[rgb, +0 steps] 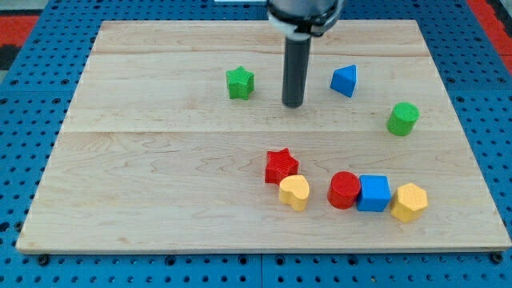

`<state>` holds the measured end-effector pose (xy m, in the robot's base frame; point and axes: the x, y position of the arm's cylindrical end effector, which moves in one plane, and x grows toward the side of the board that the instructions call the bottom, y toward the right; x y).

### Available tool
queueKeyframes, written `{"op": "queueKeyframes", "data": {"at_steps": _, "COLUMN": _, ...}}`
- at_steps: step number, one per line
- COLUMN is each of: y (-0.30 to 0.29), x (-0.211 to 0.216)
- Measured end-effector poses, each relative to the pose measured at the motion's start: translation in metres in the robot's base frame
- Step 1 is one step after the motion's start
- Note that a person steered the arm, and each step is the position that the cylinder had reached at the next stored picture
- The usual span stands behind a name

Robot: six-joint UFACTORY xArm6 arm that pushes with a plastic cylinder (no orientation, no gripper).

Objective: Place the green star at the center of the board

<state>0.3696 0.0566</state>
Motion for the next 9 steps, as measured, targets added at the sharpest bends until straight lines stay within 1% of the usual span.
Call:
{"op": "queueKeyframes", "data": {"at_steps": 1, "y": -0.033, "x": -0.062}}
{"op": "queueKeyframes", "data": {"at_steps": 2, "y": -0.119, "x": -0.096}}
{"op": "queueKeyframes", "data": {"at_steps": 3, "y": -0.136, "x": -0.079}}
{"op": "queueKeyframes", "data": {"at_steps": 4, "y": -0.091, "x": -0.038}}
{"op": "queueKeyframes", "data": {"at_steps": 5, "y": -0.042, "x": -0.015}}
{"op": "queueKeyframes", "data": {"at_steps": 6, "y": -0.099, "x": -0.013}}
{"op": "queueKeyframes", "data": {"at_steps": 7, "y": -0.114, "x": 0.032}}
{"op": "queueKeyframes", "data": {"at_steps": 8, "y": -0.025, "x": 0.060}}
{"op": "queueKeyframes", "data": {"at_steps": 9, "y": 0.078, "x": 0.069}}
